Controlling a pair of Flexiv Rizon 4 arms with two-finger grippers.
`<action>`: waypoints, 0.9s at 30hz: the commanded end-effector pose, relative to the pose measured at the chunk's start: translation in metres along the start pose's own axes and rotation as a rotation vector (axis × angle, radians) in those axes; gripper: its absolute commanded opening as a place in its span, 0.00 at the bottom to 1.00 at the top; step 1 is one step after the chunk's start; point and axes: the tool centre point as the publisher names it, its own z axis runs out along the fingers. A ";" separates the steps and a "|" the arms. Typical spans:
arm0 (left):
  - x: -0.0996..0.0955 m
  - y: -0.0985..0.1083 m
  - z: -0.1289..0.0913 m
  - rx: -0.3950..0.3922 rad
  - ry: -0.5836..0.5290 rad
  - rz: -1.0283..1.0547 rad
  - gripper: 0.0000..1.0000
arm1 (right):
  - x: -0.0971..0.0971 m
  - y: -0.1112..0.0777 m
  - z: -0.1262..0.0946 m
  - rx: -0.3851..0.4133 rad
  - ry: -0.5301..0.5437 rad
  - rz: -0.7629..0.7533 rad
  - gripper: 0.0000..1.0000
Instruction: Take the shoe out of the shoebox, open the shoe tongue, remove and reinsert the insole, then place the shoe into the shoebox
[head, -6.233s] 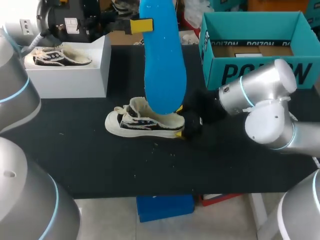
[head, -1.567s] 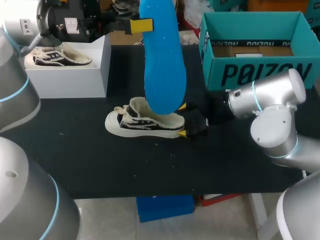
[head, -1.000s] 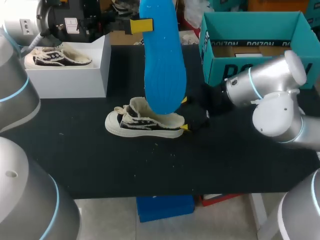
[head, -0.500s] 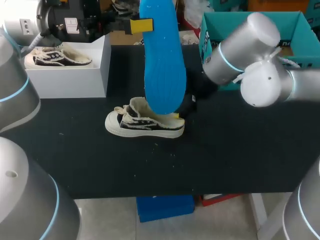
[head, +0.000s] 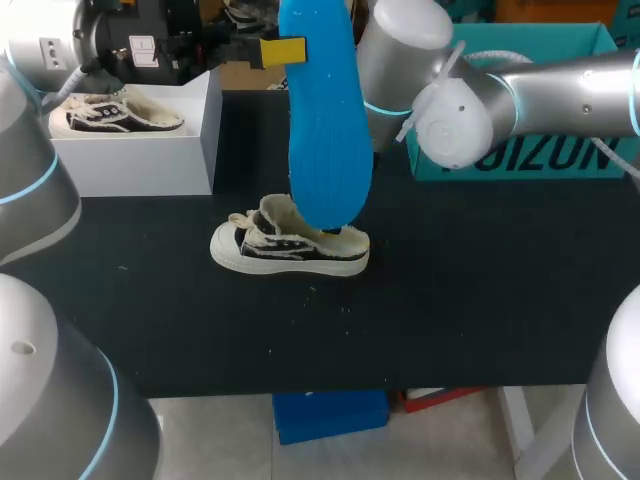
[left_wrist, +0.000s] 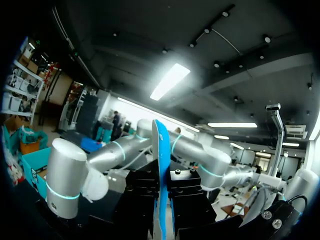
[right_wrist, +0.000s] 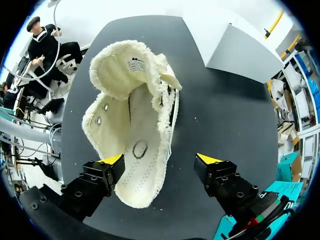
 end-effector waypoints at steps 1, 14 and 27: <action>0.000 0.001 0.000 0.000 -0.001 0.001 0.00 | -0.007 0.011 0.014 0.370 0.010 0.001 0.90; 0.000 0.001 0.000 0.000 -0.001 0.001 0.00 | -0.012 0.017 0.025 0.412 0.016 0.036 0.98; 0.000 0.001 0.000 0.000 -0.001 0.001 0.00 | -0.008 0.011 0.037 0.364 0.000 0.090 0.00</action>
